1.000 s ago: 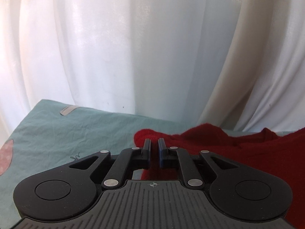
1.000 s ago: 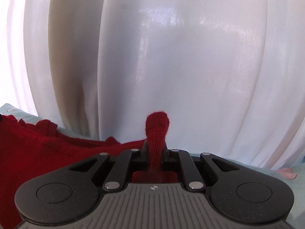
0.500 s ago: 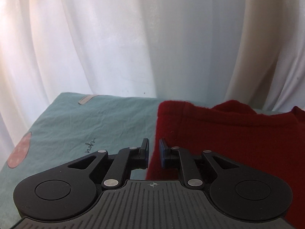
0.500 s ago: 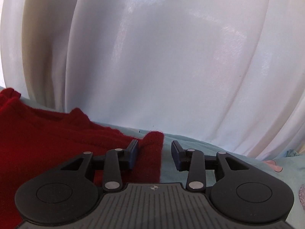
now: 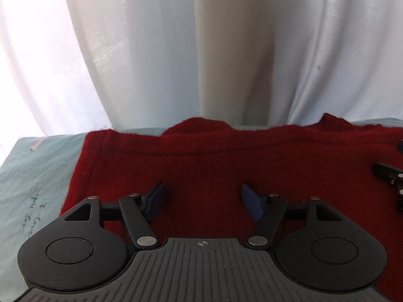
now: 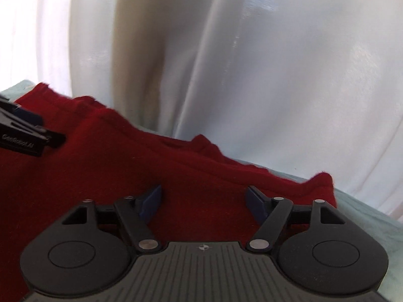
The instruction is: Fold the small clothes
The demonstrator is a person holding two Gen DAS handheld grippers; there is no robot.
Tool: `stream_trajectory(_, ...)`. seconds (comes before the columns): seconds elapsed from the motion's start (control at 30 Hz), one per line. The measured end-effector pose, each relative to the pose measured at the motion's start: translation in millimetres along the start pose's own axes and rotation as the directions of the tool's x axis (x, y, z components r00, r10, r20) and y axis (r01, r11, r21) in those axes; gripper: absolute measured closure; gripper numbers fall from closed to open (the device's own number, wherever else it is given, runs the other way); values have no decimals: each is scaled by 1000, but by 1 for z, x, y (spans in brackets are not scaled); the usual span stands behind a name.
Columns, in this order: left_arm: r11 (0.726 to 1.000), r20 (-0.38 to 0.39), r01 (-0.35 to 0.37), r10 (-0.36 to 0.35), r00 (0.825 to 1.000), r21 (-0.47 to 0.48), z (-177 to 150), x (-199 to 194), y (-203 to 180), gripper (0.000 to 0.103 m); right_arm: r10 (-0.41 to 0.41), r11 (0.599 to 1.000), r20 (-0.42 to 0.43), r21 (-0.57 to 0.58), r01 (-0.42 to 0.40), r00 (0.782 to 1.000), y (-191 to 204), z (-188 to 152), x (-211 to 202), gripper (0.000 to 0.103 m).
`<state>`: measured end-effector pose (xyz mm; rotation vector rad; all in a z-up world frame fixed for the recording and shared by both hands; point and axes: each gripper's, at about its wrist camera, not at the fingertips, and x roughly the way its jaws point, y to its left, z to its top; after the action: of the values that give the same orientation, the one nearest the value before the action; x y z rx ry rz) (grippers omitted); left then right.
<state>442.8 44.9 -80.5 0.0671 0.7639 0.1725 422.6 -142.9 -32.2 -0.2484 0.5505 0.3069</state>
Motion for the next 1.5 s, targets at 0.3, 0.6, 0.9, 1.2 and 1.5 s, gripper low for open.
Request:
stream_trajectory(0.3, 998, -23, -40, 39, 999, -43, -9, -31, 35, 29, -45, 996, -9, 83, 45, 999, -3, -4, -35, 38)
stream_trajectory(0.6, 982, -51, -3, -7, 999, -188, -37, -70, 81, 26, 224, 971, 13, 85, -225, 974, 52, -15, -80, 89)
stream_trajectory(0.9, 964, -102, -52, 27, 994, -260, -73, -73, 161, 27, 180, 983, -23, 51, -178, 983, 81, -19, -71, 89)
stream_trajectory(1.2, 846, -119, 252, -344, 932, -470, -76, -40, 190, 9, 164, 981, -33, 115, -159, 986, 91, -19, -99, 89)
stream_trajectory(1.5, 829, -125, 322, -418, 900, -457, -66, -26, 190, 7, 203, 974, -46, 108, -197, 978, 109, -23, -99, 89)
